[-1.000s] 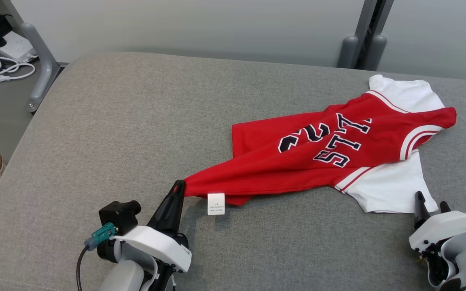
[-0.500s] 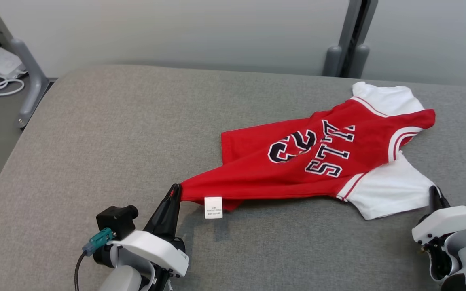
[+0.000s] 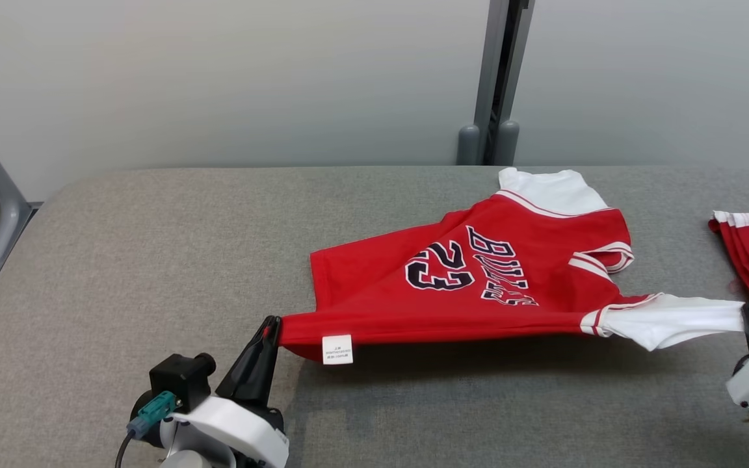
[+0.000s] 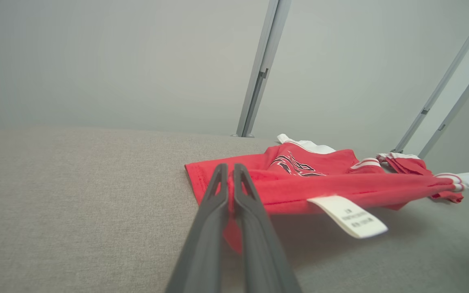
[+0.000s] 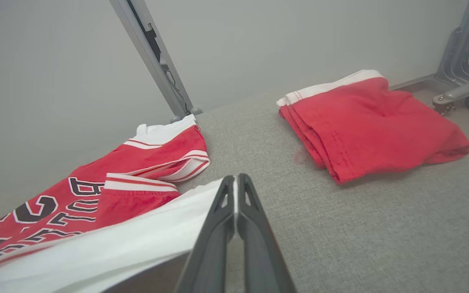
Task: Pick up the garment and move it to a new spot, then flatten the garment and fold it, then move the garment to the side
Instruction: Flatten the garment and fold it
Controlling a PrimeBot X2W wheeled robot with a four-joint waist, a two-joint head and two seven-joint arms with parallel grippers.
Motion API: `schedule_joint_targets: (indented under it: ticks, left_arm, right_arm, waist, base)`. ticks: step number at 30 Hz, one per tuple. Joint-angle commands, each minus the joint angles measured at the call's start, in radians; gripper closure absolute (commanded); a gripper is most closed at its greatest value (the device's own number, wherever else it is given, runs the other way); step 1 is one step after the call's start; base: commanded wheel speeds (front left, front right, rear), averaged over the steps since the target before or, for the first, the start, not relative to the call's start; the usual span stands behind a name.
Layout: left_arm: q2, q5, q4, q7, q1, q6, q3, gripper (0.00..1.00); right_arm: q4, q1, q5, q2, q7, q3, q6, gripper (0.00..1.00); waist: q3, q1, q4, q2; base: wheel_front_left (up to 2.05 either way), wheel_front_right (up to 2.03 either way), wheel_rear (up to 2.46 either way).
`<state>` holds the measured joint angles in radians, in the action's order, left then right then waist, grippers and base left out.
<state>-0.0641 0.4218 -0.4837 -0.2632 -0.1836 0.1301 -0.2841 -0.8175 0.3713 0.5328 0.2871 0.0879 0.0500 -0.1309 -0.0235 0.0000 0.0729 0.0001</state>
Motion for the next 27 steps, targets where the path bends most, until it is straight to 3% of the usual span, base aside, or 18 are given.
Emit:
schedule_joint_targets:
  ticks: [1,5,12,19,27]
  left_arm:
    - [-0.020,-0.026,0.015,-0.002,0.021,0.001,0.016,1.00]
    - [-0.026,-0.058,0.035,-0.002,0.037,0.001,0.024,1.00]
    - [-0.037,-0.124,0.062,-0.002,0.069,0.000,0.023,1.00]
    - [-0.086,-0.166,0.041,-0.001,0.098,0.000,-0.072,1.00]
    - [-0.153,-0.136,-0.039,-0.001,0.112,0.000,-0.185,1.00]
  right_arm:
    - [0.071,-0.047,0.014,0.037,-0.076,0.006,0.000,1.00]
    - [0.202,-0.108,0.025,0.079,-0.185,0.029,0.000,1.00]
    - [0.534,-0.302,-0.038,0.118,-0.502,0.148,0.001,1.00]
    - [0.813,-0.471,-0.156,0.041,-0.799,0.260,0.001,1.00]
    - [0.938,-0.545,-0.184,-0.027,-0.925,0.272,0.000,1.00]
  waist:
    - [-0.013,0.0000,-0.014,-0.0001]
    - [-0.019,0.0000,-0.020,-0.0001]
    - [-0.029,0.0000,-0.028,-0.0001]
    - [-0.033,0.0000,-0.033,-0.0001]
    - [-0.037,0.0000,-0.022,-0.0001]
  base:
    - [0.00,0.00,0.00]
    - [0.00,0.00,0.00]
    - [0.00,0.00,0.00]
    - [0.00,0.00,0.00]
    - [0.00,0.00,0.00]
